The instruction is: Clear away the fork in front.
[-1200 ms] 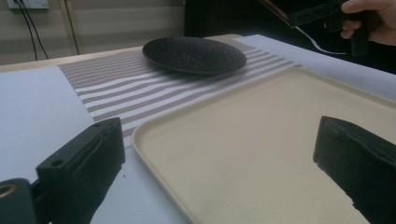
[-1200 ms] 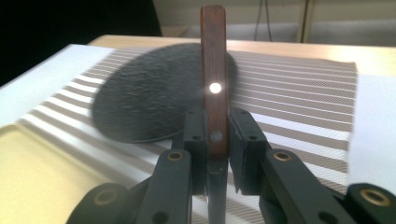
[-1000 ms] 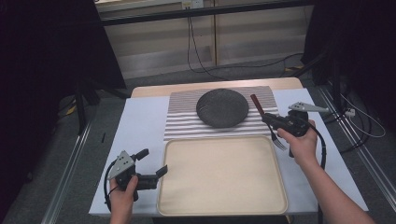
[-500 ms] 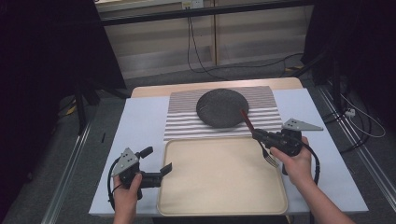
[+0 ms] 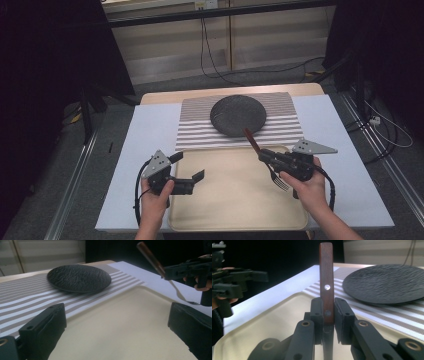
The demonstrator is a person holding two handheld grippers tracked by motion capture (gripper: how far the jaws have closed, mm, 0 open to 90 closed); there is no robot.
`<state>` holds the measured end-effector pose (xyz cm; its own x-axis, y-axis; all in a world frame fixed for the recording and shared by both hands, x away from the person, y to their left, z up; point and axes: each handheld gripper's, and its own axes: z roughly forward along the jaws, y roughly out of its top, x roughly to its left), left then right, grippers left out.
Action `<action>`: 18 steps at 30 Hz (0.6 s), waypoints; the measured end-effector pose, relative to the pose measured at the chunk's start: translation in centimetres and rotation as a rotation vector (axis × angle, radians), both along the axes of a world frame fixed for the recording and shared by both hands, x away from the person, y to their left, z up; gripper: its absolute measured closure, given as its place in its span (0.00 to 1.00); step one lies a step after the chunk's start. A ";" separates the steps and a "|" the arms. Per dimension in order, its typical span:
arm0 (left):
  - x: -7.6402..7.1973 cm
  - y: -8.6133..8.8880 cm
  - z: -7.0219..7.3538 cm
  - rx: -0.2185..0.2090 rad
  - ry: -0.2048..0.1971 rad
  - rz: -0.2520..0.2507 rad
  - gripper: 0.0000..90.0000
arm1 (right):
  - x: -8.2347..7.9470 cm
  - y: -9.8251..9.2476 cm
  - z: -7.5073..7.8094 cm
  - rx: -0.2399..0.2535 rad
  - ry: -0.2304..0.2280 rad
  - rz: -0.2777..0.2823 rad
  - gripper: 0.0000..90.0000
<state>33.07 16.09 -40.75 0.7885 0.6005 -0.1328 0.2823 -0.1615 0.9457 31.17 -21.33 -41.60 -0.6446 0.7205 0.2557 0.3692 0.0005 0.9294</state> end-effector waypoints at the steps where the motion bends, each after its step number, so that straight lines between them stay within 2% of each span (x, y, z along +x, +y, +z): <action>1: 0.0 0.0 0.0 0.000 0.000 0.000 0.03 | 0.0 0.0 0.0 0.000 0.000 0.000 0.87; 8: 0.5 -2.6 0.0 0.016 0.005 -0.037 0.04 | -0.2 1.6 -0.2 -0.002 -0.022 0.031 0.87; 9: 0.5 -3.0 -0.1 0.006 0.006 -0.037 0.05 | -0.3 1.8 -0.2 -0.005 -0.027 0.032 0.87; 13: 0.8 -3.9 -0.4 -0.001 0.038 -0.041 0.05 | -0.5 2.6 -0.4 -0.013 -0.031 0.056 0.87; 14: 1.0 -4.6 -0.5 -0.016 0.060 -0.019 0.05 | -0.6 2.7 -0.5 -0.014 -0.030 0.061 0.87; 15: 1.1 -4.9 -0.5 -0.022 0.072 -0.017 0.05 | -0.7 2.9 -0.5 -0.011 -0.031 0.064 0.87; 16: 1.2 -5.1 -0.5 -0.041 0.079 -0.012 0.05 | -0.7 3.1 -0.6 -0.012 -0.026 0.072 0.87; 17: 1.2 -5.1 -0.5 -0.041 0.079 -0.012 0.05 | -0.8 3.2 -0.6 -0.016 -0.030 0.072 0.87; 18: 1.3 -5.7 -0.4 -0.076 0.094 -0.023 0.06 | -0.8 3.3 -0.6 -0.013 -0.030 0.080 0.87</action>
<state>34.39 10.43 -41.13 0.7838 0.5682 -0.2509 0.3671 -0.0979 0.9250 30.39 -18.00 -42.19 -0.7078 0.6692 0.2262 0.3393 0.0413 0.9398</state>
